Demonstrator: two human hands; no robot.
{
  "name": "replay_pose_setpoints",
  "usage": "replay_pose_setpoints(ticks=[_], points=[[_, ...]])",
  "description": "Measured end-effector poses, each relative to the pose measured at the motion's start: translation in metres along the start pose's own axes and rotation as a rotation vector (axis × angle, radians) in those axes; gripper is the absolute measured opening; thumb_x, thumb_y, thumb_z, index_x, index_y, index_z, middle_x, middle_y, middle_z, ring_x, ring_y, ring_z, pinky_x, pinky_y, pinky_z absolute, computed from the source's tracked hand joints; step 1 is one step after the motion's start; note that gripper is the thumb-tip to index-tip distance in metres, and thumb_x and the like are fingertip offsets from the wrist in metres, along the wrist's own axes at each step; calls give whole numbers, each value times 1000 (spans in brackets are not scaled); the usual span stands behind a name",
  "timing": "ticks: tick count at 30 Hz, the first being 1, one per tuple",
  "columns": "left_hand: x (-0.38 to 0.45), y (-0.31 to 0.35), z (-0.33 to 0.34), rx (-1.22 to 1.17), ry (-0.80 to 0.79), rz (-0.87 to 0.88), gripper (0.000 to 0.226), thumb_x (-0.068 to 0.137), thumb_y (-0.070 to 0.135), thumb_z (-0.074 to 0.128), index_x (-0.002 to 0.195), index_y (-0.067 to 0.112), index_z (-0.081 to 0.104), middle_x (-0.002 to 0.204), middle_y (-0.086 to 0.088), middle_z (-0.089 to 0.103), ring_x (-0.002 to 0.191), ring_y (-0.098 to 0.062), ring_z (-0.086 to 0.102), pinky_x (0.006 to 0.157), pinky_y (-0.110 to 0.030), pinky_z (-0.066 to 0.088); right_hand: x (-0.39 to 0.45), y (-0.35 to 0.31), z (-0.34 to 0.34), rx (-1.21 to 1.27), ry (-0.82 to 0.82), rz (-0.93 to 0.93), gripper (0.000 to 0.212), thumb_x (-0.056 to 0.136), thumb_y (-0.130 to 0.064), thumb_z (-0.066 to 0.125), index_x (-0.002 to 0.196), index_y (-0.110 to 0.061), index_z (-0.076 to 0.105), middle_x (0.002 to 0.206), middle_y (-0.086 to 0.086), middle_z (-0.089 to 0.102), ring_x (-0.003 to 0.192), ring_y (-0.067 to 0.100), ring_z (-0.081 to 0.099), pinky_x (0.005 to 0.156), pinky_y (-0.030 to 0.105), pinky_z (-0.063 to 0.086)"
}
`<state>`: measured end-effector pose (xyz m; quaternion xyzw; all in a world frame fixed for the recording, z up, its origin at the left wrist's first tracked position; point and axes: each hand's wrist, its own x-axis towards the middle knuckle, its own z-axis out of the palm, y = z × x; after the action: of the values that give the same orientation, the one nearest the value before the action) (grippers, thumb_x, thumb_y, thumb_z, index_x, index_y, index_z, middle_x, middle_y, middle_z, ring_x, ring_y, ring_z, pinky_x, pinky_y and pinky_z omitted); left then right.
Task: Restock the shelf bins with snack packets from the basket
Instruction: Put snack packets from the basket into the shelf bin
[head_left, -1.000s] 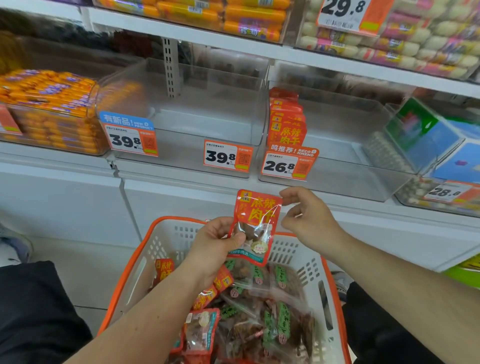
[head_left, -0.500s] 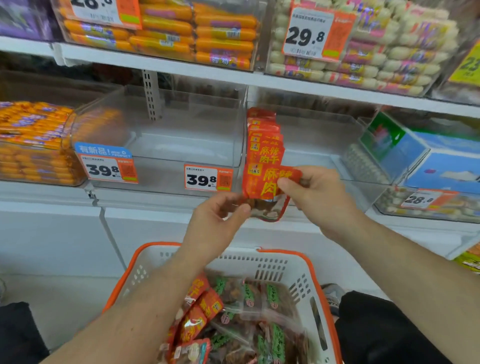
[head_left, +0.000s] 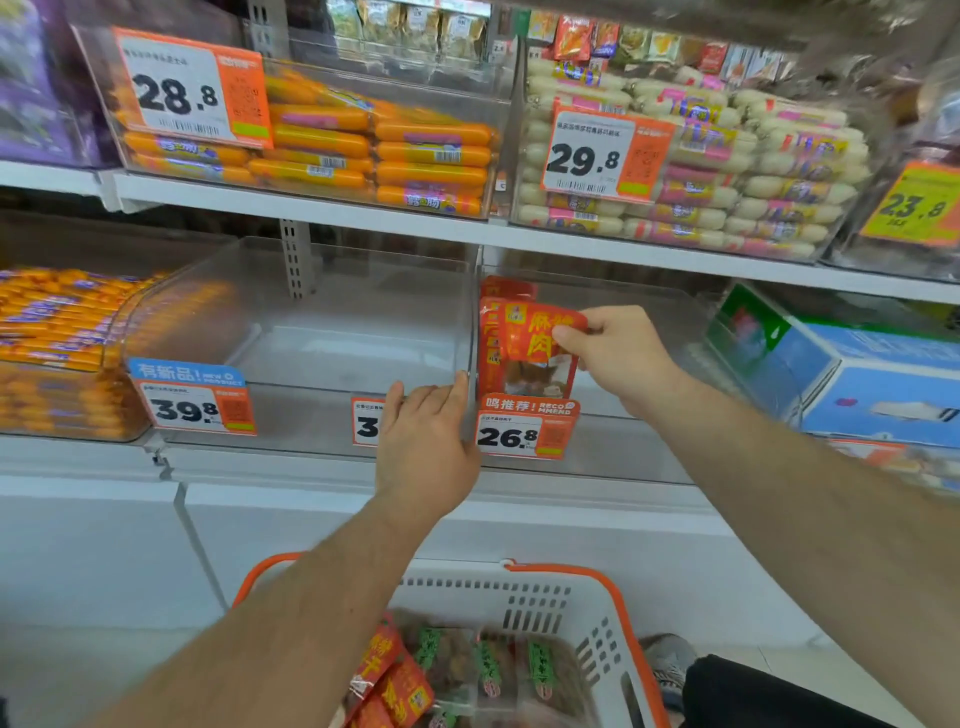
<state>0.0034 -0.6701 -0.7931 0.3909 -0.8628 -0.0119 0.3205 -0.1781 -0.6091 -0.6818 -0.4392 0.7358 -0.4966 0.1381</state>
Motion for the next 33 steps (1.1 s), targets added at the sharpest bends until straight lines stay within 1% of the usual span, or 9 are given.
replay_pose_setpoints(ticks=[2,4,7,9,12,19,24,30,33], points=[[0,2,-3,-9,-34,-9,71,87,27,62,151,13,34,135,-2,57,132,-21,44,120,-39,2,6,7,9,-47,-68,47,10,92,-17,68,83,-16,73,75,-4,68,69,10,59,68,32,50],[0,3,-7,-1,-63,-18,72,90,30,57,154,16,25,141,1,51,136,-17,36,120,-37,-3,9,11,17,-69,-123,90,10,92,-16,68,84,-13,74,70,-5,67,61,7,58,62,28,46],[-1,4,-7,-13,-60,-26,73,89,27,57,154,15,25,141,0,51,137,-18,35,120,-37,-4,11,14,26,-96,-137,161,13,92,-18,68,85,-8,73,68,-2,67,57,8,58,58,26,45],[-1,5,-6,-17,-46,-31,73,89,26,59,153,15,27,140,-1,52,137,-19,36,120,-38,-3,13,16,28,-116,-144,210,14,91,-20,70,81,-9,72,68,-1,67,59,12,62,58,27,48],[-1,5,-6,2,-56,-35,73,91,29,56,155,16,22,143,2,49,139,-17,32,120,-38,-5,17,20,30,-119,-170,252,12,88,-20,73,80,-11,72,74,3,71,64,16,68,68,32,56],[-1,5,-8,15,-73,-41,74,92,32,54,155,17,18,147,3,45,142,-16,28,120,-39,-6,20,22,30,-162,-223,321,20,84,-23,78,93,-8,69,80,4,71,72,18,70,72,33,54],[-1,7,-9,17,-100,-49,75,93,34,54,156,18,16,149,4,42,143,-16,26,120,-39,-6,19,20,26,-175,-269,378,23,83,-23,78,95,-8,65,86,7,73,75,20,71,69,34,57],[-1,8,-13,34,-135,-47,76,94,35,54,156,18,14,152,3,39,145,-16,23,120,-40,-7,21,29,18,-174,-242,409,31,81,-31,79,93,-5,66,84,7,75,76,21,72,79,37,59],[1,6,-13,39,-158,-40,76,94,37,53,156,18,12,156,3,34,148,-17,18,119,-40,-8,18,27,14,-266,-141,369,34,82,-35,76,89,-2,68,84,7,73,74,22,69,71,34,57]])
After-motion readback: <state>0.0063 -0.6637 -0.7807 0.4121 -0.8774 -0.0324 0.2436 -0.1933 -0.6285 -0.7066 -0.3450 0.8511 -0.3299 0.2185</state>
